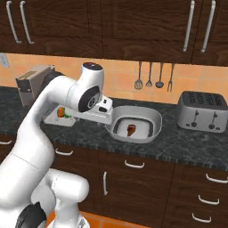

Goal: Place one broccoli and one chicken drumstick in each tupperware on the nearby counter, to pack two identical lunches.

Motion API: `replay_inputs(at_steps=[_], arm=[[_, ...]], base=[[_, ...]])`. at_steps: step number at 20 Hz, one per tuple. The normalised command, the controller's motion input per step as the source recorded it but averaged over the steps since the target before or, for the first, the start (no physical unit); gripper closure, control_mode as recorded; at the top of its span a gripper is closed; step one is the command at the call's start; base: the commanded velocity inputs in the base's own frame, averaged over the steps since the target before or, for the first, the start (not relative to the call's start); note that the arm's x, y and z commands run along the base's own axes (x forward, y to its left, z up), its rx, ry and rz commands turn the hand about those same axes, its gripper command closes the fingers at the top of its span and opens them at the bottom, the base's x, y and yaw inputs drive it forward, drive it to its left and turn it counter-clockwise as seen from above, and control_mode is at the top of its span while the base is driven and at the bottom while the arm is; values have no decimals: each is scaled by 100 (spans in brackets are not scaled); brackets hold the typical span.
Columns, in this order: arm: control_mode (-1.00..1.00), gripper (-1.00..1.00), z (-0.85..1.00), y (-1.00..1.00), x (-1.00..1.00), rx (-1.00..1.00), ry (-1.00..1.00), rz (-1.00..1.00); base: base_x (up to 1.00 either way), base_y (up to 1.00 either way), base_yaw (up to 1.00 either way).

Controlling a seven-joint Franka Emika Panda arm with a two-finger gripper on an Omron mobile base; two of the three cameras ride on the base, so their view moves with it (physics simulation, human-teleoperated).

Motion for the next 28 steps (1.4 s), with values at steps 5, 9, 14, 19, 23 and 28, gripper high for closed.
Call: replay_inputs(at_steps=[5, 9, 14, 19, 23, 28], arm=[[-100, -100, 35, 63, -100, -6, -13, 0], [-100, -100, 77, 33, -93, 0, 2, 0], [-100, -100, 67, 19, -93, 0, 1, 1], [-100, -100, 61, 24, -55, 0, 0, 3], [-100, -100, 29, 17, -18, -1, -2, 1], [100, -100, 1, 2, -15, 0, 0, 0]], base=[[0, 0, 0], [0, 0, 0], [0, 0, 0], [0, 0, 0], [0, 0, 0], [-13, 0, 0]])
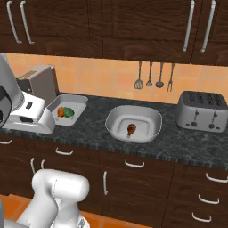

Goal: Place one broccoli and one chicken drumstick in each tupperware on the nearby counter, to pack two identical lunches.

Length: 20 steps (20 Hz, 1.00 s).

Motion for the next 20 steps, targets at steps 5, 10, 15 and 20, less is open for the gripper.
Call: replay_inputs(at_steps=[5, 10, 15, 20], arm=[[100, -100, 0, 0, 0, 0, 0, 0], [100, -100, 0, 0, 0, 0, 0, 0], [100, -100, 0, 0, 0, 0, 0, 0], [100, -100, 0, 0, 0, 0, 0, 0]], base=[[-62, 0, 0], [-22, -59, 0], [-5, -100, 4], [-5, -100, 7]])
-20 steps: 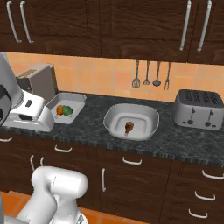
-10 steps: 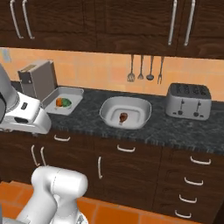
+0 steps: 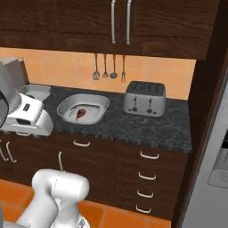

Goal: Place one broccoli and one chicken drumstick in each tupperware on the nearby counter, to pack two identical lunches.

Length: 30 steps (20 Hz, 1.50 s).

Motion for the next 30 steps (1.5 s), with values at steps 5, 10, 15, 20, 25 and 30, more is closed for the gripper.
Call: replay_inputs(at_steps=[5, 10, 15, 20, 25, 30], arm=[[100, -100, 0, 0, 0, 0, 0, 0], [100, -100, 0, 0, 0, 0, 0, 0], [100, -100, 0, 0, 0, 0, 0, 0], [100, -100, 0, 0, 0, 0, 0, 0], [100, -100, 0, 0, 0, 0, 0, 0], [100, -100, 0, 0, 0, 0, 0, 0]], base=[[-1, -100, 7], [0, -100, 7], [0, -99, 7], [4, -91, 7], [27, -77, 5], [40, -54, 0]])
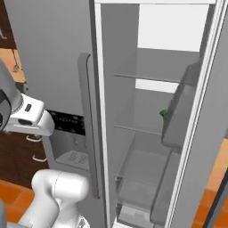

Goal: Place one broccoli and one chicken drumstick in each tupperware on the nearby counter, to pack two identical lunches.

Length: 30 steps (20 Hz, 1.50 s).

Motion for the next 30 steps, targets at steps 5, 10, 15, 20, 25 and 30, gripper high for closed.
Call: replay_inputs(at_steps=[5, 10, 15, 20, 25, 30], arm=[[100, -100, 0, 0, 0, 0, 0, 0], [100, -100, 0, 0, 0, 0, 0, 0], [100, -100, 0, 0, 0, 0, 0, 0], [-100, -100, 0, -22, 0, 2, 0, 0], [-100, -100, -20, -53, 17, 19, 0, -11], [-100, -100, -46, -26, 62, 7, 0, -21]], base=[[0, -48, 3], [0, -49, 1], [0, -34, 0], [0, -16, 0], [0, 0, 0], [0, 0, 0]])
